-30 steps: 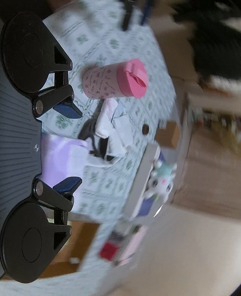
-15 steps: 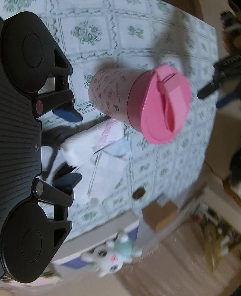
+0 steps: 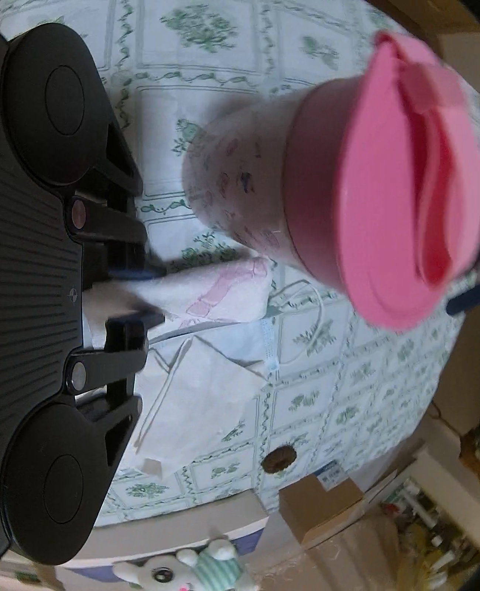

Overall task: Organize soft objects
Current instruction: 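Reach the right gripper to the white paper towel and grasp it, then grasp the brown hair tie with the left gripper while the right gripper holds the paper towel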

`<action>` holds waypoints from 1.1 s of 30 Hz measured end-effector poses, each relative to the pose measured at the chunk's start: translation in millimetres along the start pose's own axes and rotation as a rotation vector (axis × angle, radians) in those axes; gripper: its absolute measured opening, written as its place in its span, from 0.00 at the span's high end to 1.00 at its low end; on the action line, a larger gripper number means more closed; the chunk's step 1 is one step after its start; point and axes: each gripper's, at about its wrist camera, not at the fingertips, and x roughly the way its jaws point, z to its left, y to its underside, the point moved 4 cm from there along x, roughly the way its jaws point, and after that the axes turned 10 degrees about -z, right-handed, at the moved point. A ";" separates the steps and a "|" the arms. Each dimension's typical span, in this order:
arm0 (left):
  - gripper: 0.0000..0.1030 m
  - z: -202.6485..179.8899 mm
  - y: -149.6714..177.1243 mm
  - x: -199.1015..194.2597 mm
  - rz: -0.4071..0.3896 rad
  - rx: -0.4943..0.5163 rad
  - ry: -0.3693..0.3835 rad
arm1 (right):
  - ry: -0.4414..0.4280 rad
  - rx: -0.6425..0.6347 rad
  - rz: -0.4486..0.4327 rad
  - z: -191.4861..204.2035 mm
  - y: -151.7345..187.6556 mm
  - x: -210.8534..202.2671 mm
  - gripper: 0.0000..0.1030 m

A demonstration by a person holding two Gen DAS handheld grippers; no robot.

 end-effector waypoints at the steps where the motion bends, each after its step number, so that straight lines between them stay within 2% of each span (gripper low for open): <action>1: 0.18 0.9 -0.7 0.5 -0.001 0.000 0.001 | 0.006 0.026 -0.013 -2.8 -0.2 -3.8 0.87; 4: 0.18 1.7 -3.8 1.7 -0.004 -0.003 0.000 | 0.028 0.122 -0.060 -14.7 -2.1 -19.1 0.89; 9: 0.18 4.3 -11.8 -2.3 -0.014 -0.016 -0.003 | 0.055 0.365 -0.129 -41.9 -2.8 -50.4 0.90; 13: 0.18 5.8 -21.6 -7.4 -0.027 -0.021 -0.009 | 0.047 0.594 -0.202 -65.7 -2.2 -77.8 0.90; 18: 0.18 8.7 -37.1 -9.5 -0.042 -0.024 -0.014 | 0.044 0.799 -0.272 -90.2 -0.5 -107.5 0.90; 22: 0.18 10.7 -47.4 -9.5 -0.055 -0.025 -0.017 | 0.013 0.882 -0.251 -96.9 1.8 -116.3 0.90; 27: 0.18 8.9 -55.0 -4.7 -0.058 -0.022 -0.012 | 0.080 0.942 -0.254 -101.5 10.7 -127.4 0.90; 33: 0.18 7.8 -65.2 18.4 -0.046 -0.016 -0.008 | 0.188 1.046 -0.266 -124.2 24.0 -127.6 0.90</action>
